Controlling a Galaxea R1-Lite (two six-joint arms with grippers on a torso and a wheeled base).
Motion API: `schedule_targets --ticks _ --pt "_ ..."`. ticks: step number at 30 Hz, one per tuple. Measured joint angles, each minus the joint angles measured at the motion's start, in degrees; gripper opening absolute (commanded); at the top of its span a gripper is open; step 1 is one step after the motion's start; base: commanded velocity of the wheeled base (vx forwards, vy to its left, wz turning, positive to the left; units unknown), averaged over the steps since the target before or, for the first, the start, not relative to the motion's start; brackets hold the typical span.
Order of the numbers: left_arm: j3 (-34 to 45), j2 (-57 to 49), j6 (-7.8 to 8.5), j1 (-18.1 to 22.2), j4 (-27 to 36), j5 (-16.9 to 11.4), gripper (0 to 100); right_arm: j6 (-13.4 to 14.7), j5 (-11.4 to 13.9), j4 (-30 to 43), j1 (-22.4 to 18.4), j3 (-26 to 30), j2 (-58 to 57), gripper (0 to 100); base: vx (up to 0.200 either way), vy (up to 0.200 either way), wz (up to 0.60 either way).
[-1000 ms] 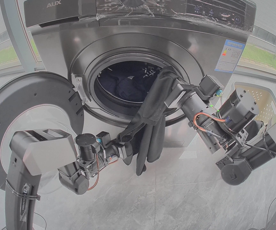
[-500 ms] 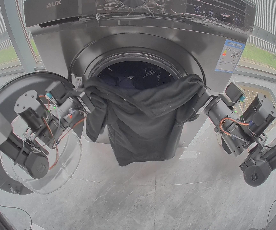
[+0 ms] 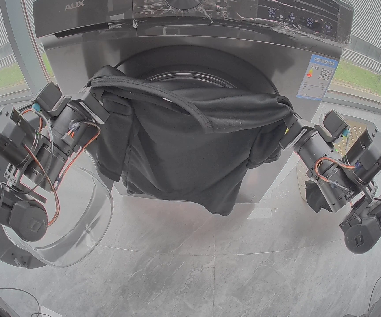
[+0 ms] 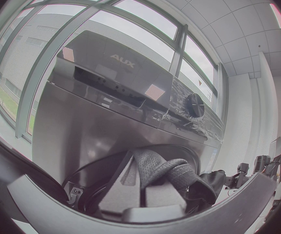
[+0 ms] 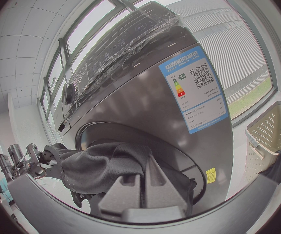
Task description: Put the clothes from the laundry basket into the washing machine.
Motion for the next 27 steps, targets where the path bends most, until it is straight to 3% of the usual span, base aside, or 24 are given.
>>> schedule_targets --ticks 9,17,24,25,27 --pt "1.38 -0.49 0.24 -1.93 -0.02 -0.3 0 0.05 -0.07 0.0 -0.43 0.22 -0.39 0 0.0 0.0 0.0" --pt "3.34 1.63 0.24 -6.25 0.02 0.02 0 -0.09 -1.26 0.0 -0.35 1.56 -1.68 0 0.0 0.0 0.0" --pt "2.71 3.54 0.6 -9.03 0.02 -0.24 0 -0.06 -0.93 0.09 1.19 6.86 -2.21 0 0.0 0.0 0.0" --pt "2.46 3.91 0.87 -9.64 0.02 -0.24 0 0.16 -0.87 0.06 1.91 8.02 -1.94 100 0.0 0.0 0.0" --pt "2.02 4.68 1.39 -10.72 0.0 -0.27 0 0.66 -0.76 -0.02 3.36 9.95 -0.84 100 0.0 0.0 0.0"
